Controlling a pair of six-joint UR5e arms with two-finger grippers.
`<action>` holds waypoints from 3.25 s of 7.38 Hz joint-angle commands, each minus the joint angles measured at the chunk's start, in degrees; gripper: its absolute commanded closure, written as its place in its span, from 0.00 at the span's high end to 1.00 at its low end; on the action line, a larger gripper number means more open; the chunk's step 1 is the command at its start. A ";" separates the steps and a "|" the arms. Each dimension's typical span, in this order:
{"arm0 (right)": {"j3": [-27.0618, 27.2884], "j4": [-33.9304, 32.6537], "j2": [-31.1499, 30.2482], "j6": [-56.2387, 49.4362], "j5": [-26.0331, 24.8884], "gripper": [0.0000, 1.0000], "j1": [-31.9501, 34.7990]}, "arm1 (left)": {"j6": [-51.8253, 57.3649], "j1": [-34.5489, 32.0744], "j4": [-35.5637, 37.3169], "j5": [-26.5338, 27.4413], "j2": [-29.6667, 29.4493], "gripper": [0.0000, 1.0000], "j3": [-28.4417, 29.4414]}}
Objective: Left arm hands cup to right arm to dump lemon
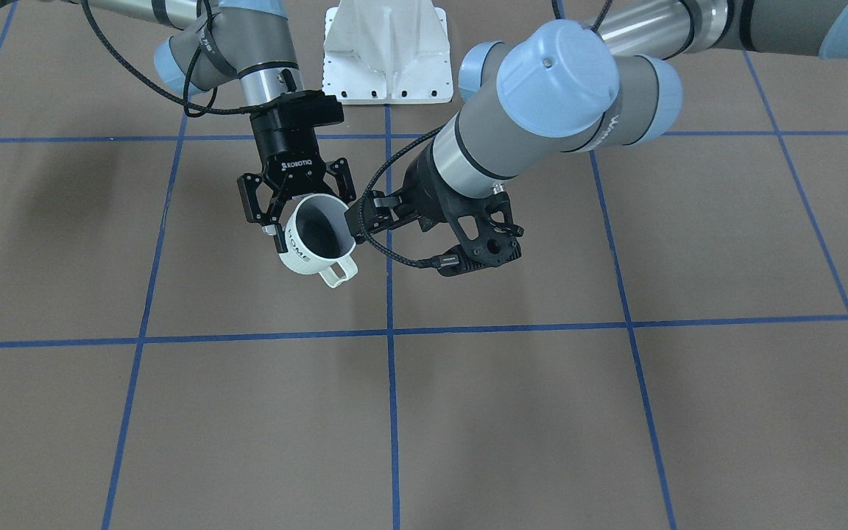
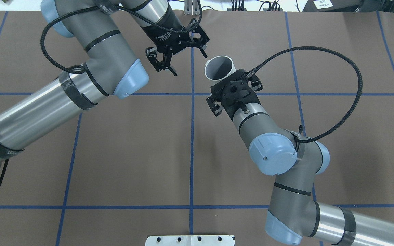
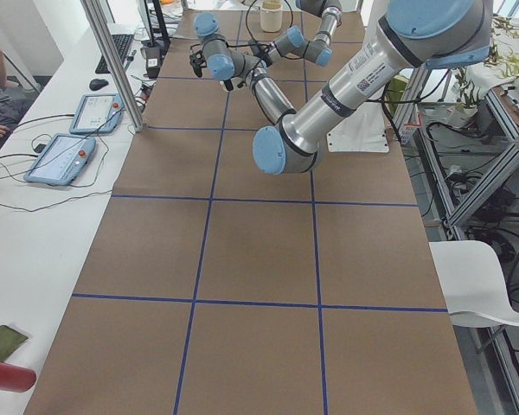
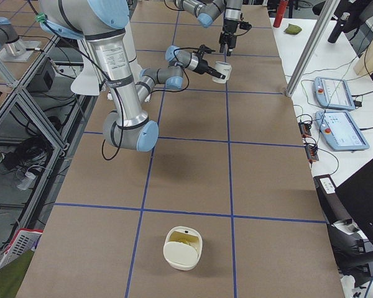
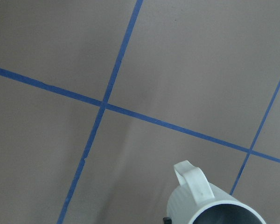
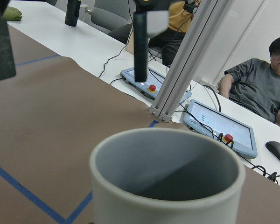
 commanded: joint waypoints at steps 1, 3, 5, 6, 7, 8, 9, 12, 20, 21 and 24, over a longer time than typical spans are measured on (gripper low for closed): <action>-0.07 0.00 0.09 0.03 -0.07 0.49 0.00 | -0.04 1.70 -0.03 0.12 -0.74 1.00 0.05; -0.07 0.00 0.18 1.09 -0.07 0.49 0.00 | -0.04 2.75 -0.03 0.21 -0.75 0.93 0.05; -0.07 0.09 0.09 1.17 -0.07 0.49 -0.09 | -0.04 2.85 -0.11 0.30 -2.41 0.83 2.50; -0.07 0.09 0.09 1.17 -0.07 0.49 -0.17 | -0.04 2.94 -0.20 0.30 -3.12 0.77 3.47; -0.07 0.09 0.09 1.17 -0.07 0.49 -0.18 | -0.04 2.85 -0.20 0.30 -3.82 0.72 4.44; -0.07 0.17 -0.08 1.17 -0.07 0.50 -0.09 | -0.04 2.85 -1.94 0.38 -4.26 0.68 6.10; -0.07 0.26 -0.09 1.17 -0.07 0.50 -0.09 | -0.04 2.85 -2.48 0.38 -4.18 0.60 6.38; -0.07 0.26 0.00 1.26 -0.07 0.50 -0.09 | 0.05 2.85 -2.49 0.38 -4.18 0.52 6.47; -0.07 0.17 -0.09 1.26 -0.07 0.50 -0.18 | 0.23 2.94 -2.49 0.38 -4.09 0.39 6.73; -0.07 0.17 0.00 1.26 -0.07 0.50 -0.09 | 0.23 2.85 -2.49 0.38 -4.09 0.37 6.65; -0.07 0.17 0.00 1.26 -0.07 0.50 -0.09 | 0.31 2.94 -2.49 0.30 -4.18 0.35 6.65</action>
